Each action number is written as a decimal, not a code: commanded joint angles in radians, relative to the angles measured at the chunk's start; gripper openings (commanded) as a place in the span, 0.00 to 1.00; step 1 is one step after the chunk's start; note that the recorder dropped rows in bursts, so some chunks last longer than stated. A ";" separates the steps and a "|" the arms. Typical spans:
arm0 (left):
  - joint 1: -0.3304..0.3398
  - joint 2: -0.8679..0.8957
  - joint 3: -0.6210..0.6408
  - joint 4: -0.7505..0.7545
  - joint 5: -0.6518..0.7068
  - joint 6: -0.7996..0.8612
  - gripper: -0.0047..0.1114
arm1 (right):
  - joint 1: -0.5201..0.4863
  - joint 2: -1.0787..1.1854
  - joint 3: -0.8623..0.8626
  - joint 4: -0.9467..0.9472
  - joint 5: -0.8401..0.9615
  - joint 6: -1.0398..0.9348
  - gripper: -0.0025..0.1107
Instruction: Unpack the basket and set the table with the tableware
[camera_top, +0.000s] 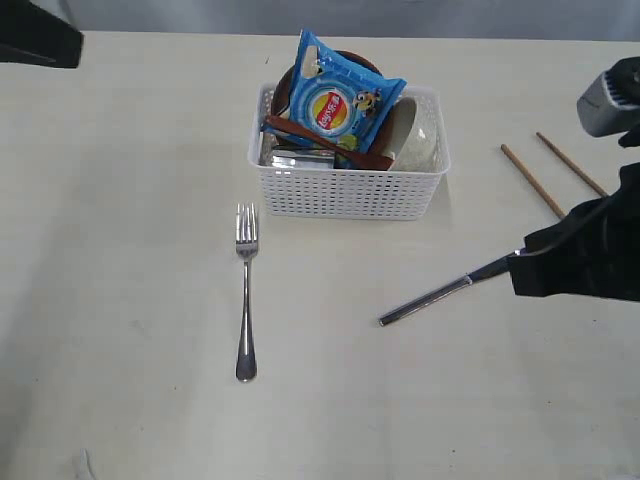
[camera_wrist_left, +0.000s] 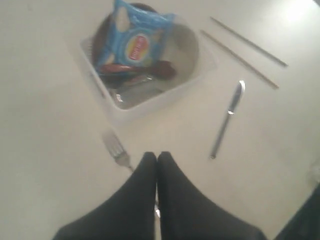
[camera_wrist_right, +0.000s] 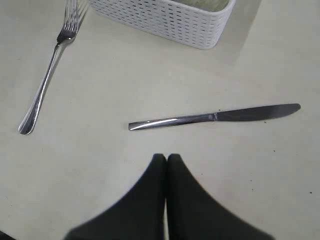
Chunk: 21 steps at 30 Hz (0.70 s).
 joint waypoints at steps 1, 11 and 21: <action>-0.002 0.096 -0.033 -0.146 0.007 0.042 0.04 | -0.003 -0.007 0.003 0.000 -0.012 0.005 0.02; -0.002 0.169 -0.048 -0.143 -0.055 0.098 0.04 | -0.003 -0.007 0.003 -0.004 -0.027 0.005 0.02; -0.332 0.284 -0.126 0.397 -0.065 -0.221 0.04 | -0.003 -0.007 0.003 -0.004 -0.049 0.005 0.02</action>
